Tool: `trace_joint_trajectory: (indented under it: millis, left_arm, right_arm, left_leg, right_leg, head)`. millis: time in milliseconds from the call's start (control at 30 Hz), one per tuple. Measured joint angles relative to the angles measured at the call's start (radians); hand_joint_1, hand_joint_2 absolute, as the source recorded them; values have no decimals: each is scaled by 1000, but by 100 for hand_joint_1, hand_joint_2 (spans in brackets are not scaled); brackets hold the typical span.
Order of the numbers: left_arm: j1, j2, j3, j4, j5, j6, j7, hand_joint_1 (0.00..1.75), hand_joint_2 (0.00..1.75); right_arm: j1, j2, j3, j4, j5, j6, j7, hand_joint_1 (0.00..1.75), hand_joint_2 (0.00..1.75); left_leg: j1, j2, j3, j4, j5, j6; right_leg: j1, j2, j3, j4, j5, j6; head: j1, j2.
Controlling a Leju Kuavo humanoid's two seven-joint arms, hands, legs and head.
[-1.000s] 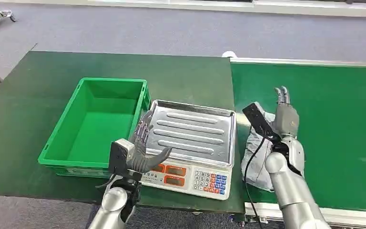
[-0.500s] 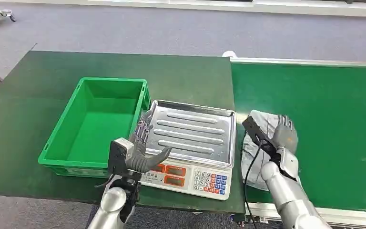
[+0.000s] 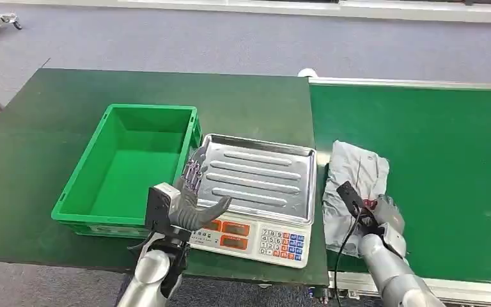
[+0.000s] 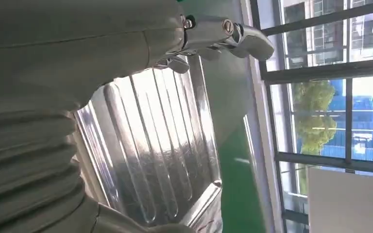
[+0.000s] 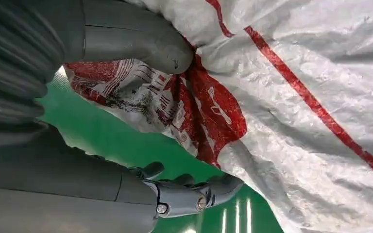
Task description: Moved the parcel from conveyor to table for the left to box.
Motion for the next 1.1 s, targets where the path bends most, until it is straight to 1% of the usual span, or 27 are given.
trace_joint_trajectory:
  millis: [67, 133, 200, 300, 333, 400, 600, 667, 833, 1000, 1100]
  left_arm:
    - [-2, 0, -3, 0, 0, -1, 1, 0, 175]
    - [-3, 0, -7, -3, 1, -1, 3, 0, 175]
    - [-3, 0, -7, -8, 2, -1, 4, 0, 175]
    - [-3, 0, -7, -13, 2, -1, 4, 0, 175]
    - [-3, 0, -7, -15, 2, -1, 4, 0, 175]
    - [-3, 0, -7, -17, 2, 0, 4, 0, 175]
    - [-3, 0, -7, -18, 3, 0, 3, 0, 175]
    - [-3, 0, -7, -18, 3, 1, 1, 0, 175]
    - [-2, 0, -7, -18, 3, 1, -7, 0, 175]
    - [-2, 0, -7, -18, 2, 2, -16, 0, 175]
    - [-2, 0, -7, -18, 3, 4, -16, 0, 175]
  right_arm:
    - [-4, 2, -3, 14, 7, 34, 15, 0, 175]
    - [-4, 10, -10, 25, -2, 61, 8, 0, 175]
    - [4, 24, -27, 34, -17, 57, -35, 0, 175]
    - [28, 47, -50, 42, -45, 14, -129, 2, 175]
    - [33, 54, -57, 44, -51, 3, -146, 175, 175]
    - [40, 67, -71, 47, -66, -12, -187, 175, 175]
    - [74, 104, -126, 47, -165, -59, -424, 175, 175]
    - [78, 113, -143, 47, -198, -69, -485, 175, 175]
    - [76, 127, -177, 46, -263, -63, -579, 175, 175]
    - [75, 132, -199, 36, -314, -45, -629, 175, 175]
    - [74, 134, -204, 28, -339, -61, -652, 175, 175]
  left_leg:
    - [0, 0, 2, 0, 0, 0]
    - [0, 0, 3, 0, 0, 0]
    - [0, 0, 4, 0, -1, 2]
    - [0, 1, 5, 0, -2, 0]
    - [0, 2, 7, 0, -3, 0]
    - [0, 5, 9, 0, -4, -2]
    - [3, 13, 11, 0, -7, -6]
    - [4, 15, 12, 0, -7, -6]
    - [5, 15, 11, 0, -7, -7]
    - [5, 15, 11, 0, -7, -7]
    - [5, 14, 9, 0, -7, -7]
  right_leg:
    - [0, 0, 2, 0, 0, 0]
    - [0, 0, 4, 0, -1, 0]
    - [0, 0, 5, 0, -1, 0]
    - [0, 0, 6, 0, -2, 0]
    - [1, 2, 6, 0, -2, 0]
    - [1, 5, 7, 0, -2, 0]
    - [3, 14, 7, 0, -2, -3]
    - [3, 15, 6, 0, -1, -4]
    - [4, 15, 6, 0, -1, -5]
    - [4, 15, 5, 0, -1, -5]
    - [4, 15, 4, 0, -1, -5]
  head:
    - [0, 0]
    - [0, 0]
    - [0, 0]
    - [0, 0]
    - [0, 0]
    - [0, 0]
    - [0, 0]
    - [0, 0]
    - [0, 0]
    - [0, 0]
    - [0, 0]
